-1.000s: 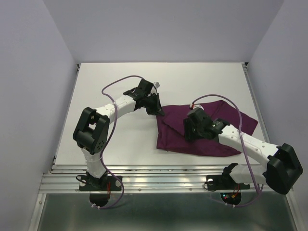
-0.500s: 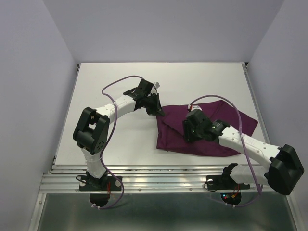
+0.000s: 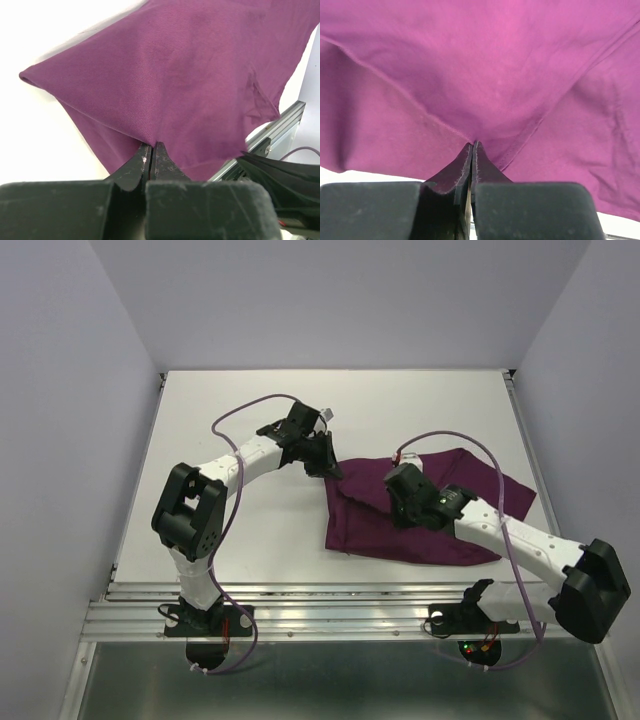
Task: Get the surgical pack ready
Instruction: Pack the surgical kit at the center of the board.
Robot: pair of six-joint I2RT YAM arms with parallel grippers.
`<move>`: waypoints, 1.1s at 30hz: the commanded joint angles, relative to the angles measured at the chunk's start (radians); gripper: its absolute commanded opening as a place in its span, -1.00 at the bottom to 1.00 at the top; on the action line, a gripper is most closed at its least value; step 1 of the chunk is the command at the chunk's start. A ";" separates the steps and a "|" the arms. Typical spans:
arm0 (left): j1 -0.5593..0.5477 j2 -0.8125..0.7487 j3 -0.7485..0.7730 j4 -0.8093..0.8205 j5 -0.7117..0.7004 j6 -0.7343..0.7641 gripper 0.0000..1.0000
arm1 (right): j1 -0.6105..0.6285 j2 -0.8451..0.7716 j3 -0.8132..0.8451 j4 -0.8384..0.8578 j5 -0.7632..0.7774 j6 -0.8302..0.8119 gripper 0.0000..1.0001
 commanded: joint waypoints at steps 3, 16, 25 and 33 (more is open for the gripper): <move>-0.017 -0.060 0.054 -0.022 0.054 0.028 -1.00 | 0.007 -0.109 0.112 -0.027 0.048 -0.004 -0.99; -0.034 -0.096 0.001 -0.074 0.097 0.090 -1.00 | 0.007 -0.140 0.183 -0.217 0.015 0.051 -0.99; -0.048 -0.086 -0.069 -0.063 0.126 0.129 -1.00 | 0.007 -0.099 0.145 -0.235 -0.058 0.104 -0.99; -0.071 -0.122 -0.115 -0.153 0.035 0.194 -0.47 | 0.007 -0.062 0.069 -0.237 -0.094 0.164 -0.55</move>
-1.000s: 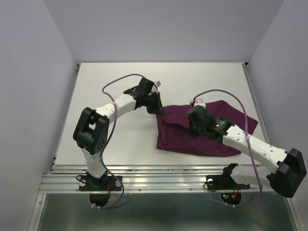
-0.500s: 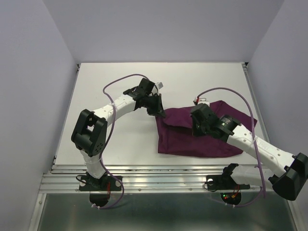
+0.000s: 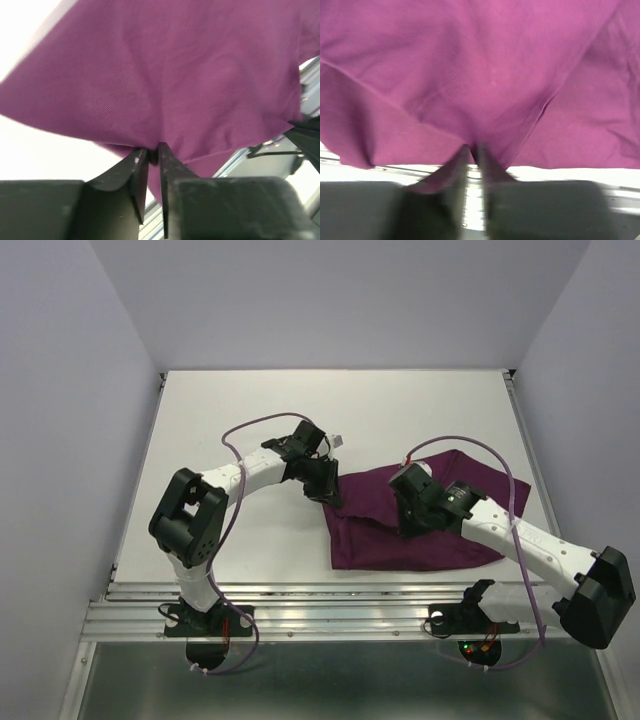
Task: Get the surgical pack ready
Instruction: Pack the surgical kit at the center of the board.
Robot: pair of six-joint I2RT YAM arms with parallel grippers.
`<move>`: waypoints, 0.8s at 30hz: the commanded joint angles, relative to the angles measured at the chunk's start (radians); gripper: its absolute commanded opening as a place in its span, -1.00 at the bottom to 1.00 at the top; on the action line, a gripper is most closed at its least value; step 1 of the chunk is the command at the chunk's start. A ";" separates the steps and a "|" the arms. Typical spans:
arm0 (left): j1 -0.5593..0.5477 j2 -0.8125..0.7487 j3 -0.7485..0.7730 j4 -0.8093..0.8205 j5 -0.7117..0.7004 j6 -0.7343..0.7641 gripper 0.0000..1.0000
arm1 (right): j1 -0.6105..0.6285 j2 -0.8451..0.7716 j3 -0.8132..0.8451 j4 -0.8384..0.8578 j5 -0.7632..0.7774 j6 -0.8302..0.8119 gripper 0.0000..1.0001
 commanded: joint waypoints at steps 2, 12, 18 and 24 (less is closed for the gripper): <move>-0.018 -0.118 0.026 -0.120 -0.127 0.065 -0.36 | 0.007 0.002 0.003 -0.022 0.004 0.032 0.16; -0.014 -0.240 0.073 -0.197 -0.254 0.081 -0.34 | 0.007 0.060 0.068 0.247 -0.173 -0.031 0.49; 0.061 -0.309 0.045 -0.189 -0.272 0.056 -0.45 | 0.055 0.191 0.064 0.440 -0.302 -0.032 -0.88; 0.164 -0.363 -0.010 -0.168 -0.241 0.044 -0.69 | 0.084 0.277 0.078 0.515 -0.375 -0.054 -0.99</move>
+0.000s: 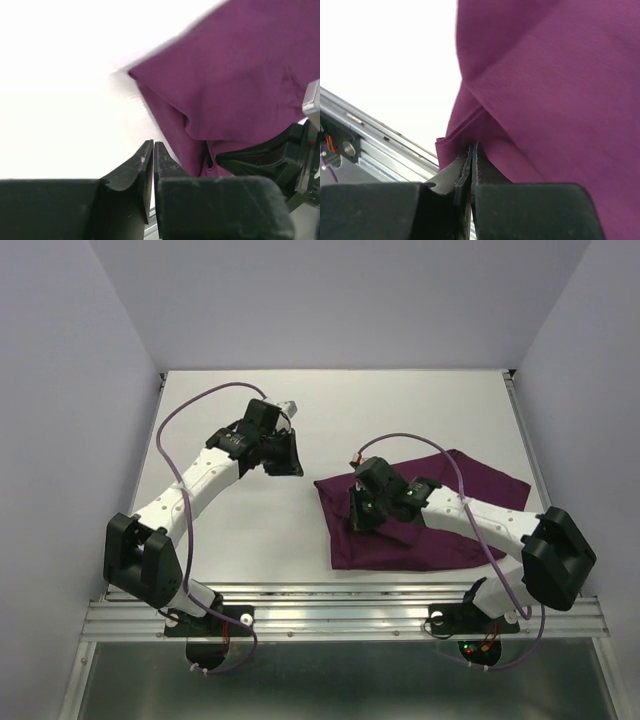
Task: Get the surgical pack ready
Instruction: Pack the surgical kit at the center of the board.
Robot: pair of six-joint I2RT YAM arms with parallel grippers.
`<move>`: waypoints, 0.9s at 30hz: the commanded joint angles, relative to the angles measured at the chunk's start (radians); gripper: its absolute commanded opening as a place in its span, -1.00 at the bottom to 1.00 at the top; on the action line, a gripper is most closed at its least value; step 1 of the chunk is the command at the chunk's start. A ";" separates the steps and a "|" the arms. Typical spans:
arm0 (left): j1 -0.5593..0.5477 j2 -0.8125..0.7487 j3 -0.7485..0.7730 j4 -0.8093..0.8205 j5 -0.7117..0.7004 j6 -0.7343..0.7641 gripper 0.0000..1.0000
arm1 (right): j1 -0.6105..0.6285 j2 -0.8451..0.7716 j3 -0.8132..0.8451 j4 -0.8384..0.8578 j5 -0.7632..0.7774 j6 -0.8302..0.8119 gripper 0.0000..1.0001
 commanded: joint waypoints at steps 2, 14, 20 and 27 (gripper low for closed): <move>0.060 -0.070 -0.048 0.013 0.022 -0.006 -0.77 | 0.033 0.055 0.049 0.128 -0.102 -0.030 -0.99; 0.069 -0.061 -0.127 0.063 0.079 -0.015 -1.00 | 0.043 0.196 0.066 0.116 0.039 -0.015 -0.99; 0.072 -0.064 -0.133 0.076 0.073 -0.017 -1.00 | 0.043 0.084 0.074 0.119 -0.034 -0.079 -0.99; 0.080 -0.067 -0.130 0.079 0.067 -0.023 -1.00 | 0.079 0.014 0.017 0.123 -0.120 -0.088 -0.99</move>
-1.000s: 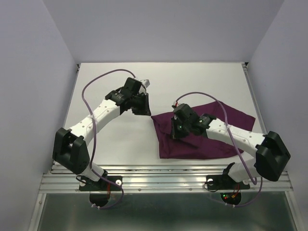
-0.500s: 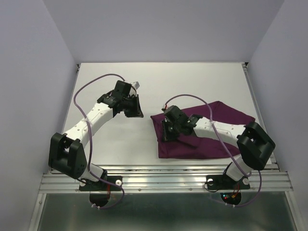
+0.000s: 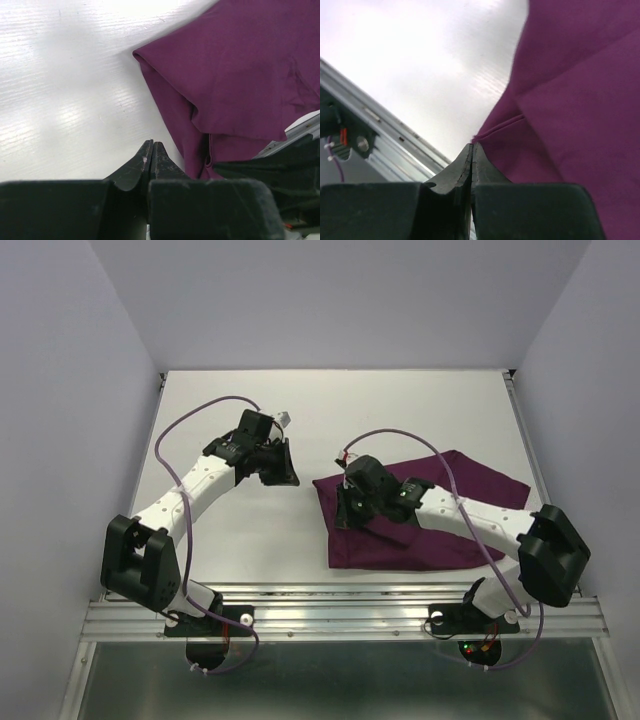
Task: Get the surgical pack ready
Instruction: Pack the surgical kit at the center of the board.
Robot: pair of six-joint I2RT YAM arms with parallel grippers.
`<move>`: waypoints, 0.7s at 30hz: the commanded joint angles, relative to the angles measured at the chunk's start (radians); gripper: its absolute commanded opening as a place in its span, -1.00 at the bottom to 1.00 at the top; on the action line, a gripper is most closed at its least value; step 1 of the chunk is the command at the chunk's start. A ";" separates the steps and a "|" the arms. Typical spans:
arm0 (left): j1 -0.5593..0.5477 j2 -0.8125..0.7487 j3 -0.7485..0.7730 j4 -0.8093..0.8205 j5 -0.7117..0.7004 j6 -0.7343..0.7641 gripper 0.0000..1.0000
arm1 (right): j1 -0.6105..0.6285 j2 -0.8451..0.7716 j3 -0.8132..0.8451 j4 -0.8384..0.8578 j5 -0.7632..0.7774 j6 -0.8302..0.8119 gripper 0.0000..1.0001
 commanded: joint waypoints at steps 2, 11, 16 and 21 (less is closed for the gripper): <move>0.012 -0.025 -0.002 0.023 0.003 -0.003 -1.00 | 0.031 -0.054 -0.041 0.033 -0.071 -0.026 -0.99; 0.014 -0.014 0.005 0.020 0.008 -0.003 -1.00 | 0.031 0.065 -0.087 0.065 -0.035 -0.006 -0.99; 0.014 -0.008 0.004 0.019 0.008 0.000 -1.00 | 0.031 0.144 -0.089 0.107 0.056 -0.033 -0.99; 0.015 0.006 0.008 0.026 0.002 0.002 -1.00 | 0.031 0.174 -0.074 0.114 0.108 -0.038 -0.99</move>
